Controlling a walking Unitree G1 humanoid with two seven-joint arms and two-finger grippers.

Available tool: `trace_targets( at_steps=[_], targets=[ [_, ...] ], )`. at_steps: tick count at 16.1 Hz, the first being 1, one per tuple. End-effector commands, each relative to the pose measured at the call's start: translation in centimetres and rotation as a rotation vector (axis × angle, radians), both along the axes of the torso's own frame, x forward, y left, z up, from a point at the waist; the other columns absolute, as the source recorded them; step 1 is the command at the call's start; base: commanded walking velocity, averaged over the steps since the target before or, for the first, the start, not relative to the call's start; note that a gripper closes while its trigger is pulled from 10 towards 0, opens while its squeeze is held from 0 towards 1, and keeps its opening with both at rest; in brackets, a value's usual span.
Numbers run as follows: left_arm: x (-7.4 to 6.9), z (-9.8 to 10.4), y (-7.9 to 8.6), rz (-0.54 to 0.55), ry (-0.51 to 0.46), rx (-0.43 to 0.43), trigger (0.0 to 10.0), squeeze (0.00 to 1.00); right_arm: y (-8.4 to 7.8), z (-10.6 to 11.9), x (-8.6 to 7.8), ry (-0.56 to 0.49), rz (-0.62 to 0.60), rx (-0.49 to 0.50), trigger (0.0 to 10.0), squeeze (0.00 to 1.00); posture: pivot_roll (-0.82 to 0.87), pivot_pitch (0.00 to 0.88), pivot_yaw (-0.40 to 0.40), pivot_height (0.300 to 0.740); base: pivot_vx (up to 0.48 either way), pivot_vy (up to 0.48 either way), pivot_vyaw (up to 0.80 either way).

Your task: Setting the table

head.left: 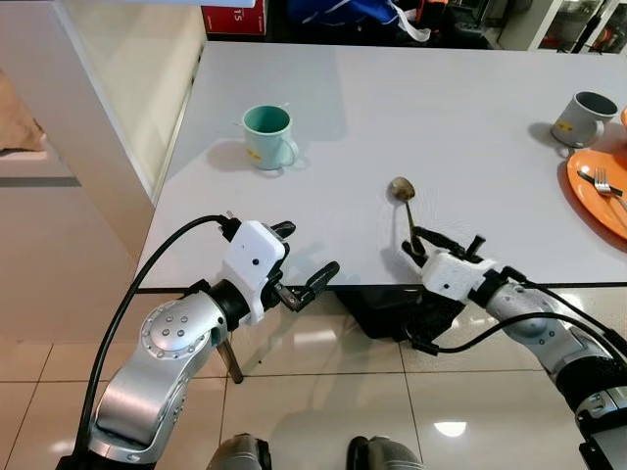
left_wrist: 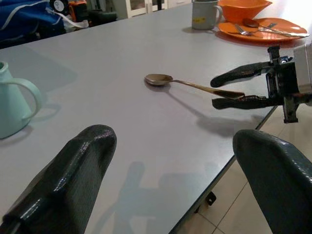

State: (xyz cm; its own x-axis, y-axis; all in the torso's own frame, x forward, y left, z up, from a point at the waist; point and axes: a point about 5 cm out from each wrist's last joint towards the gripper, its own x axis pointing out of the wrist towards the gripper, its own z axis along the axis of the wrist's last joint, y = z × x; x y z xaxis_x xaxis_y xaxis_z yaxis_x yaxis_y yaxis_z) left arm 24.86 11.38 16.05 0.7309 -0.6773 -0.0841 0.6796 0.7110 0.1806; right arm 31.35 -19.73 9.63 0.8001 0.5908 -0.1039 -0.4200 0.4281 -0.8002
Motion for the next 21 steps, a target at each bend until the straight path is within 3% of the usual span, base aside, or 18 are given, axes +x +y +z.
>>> trace_targets(
  at_steps=[1, 7, 14, 16, 18, 21],
  targets=[
    [-0.4, 0.1, -0.2, -0.016, -0.001, 0.004, 10.0, 0.00, -0.2, 0.7, 0.3, -0.005, 0.019, 0.000, 10.0, 1.00, 0.09, 0.096, -0.033, 0.740, 0.000, 0.000, 0.00],
    [-0.5, 0.2, -0.1, -0.014, 0.001, 0.005, 10.0, 0.00, -0.4, 1.6, 1.7, 0.178, 0.049, 0.123, 10.0, 1.00, 0.09, 0.100, -0.035, 0.740, 0.000, 0.000, 0.00],
    [-0.8, 0.1, -0.4, -0.031, 0.013, 0.006, 10.0, 0.00, -2.5, 1.0, 1.5, 0.362, 0.060, -0.042, 10.0, 1.00, 0.09, 0.104, -0.033, 0.740, 0.000, 0.000, 0.00],
    [-0.8, 0.1, -0.5, -0.036, 0.015, 0.004, 10.0, 0.00, -2.6, 1.2, 1.6, 0.397, 0.069, 0.001, 10.0, 1.00, 0.09, 0.104, -0.030, 0.740, 0.000, 0.000, 0.00],
    [-0.7, 0.2, -0.6, -0.042, 0.012, 0.005, 10.0, 0.00, -2.7, 2.0, 2.3, 0.483, 0.063, 0.149, 10.0, 1.00, 0.09, 0.104, -0.030, 0.740, 0.000, 0.000, 0.00],
    [-0.6, 0.2, -0.6, -0.045, 0.012, 0.007, 10.0, 0.00, -2.8, 1.7, 2.3, 0.572, 0.059, 0.192, 10.0, 1.00, 0.10, 0.101, -0.028, 0.740, 0.000, 0.000, 0.00]
  ],
)
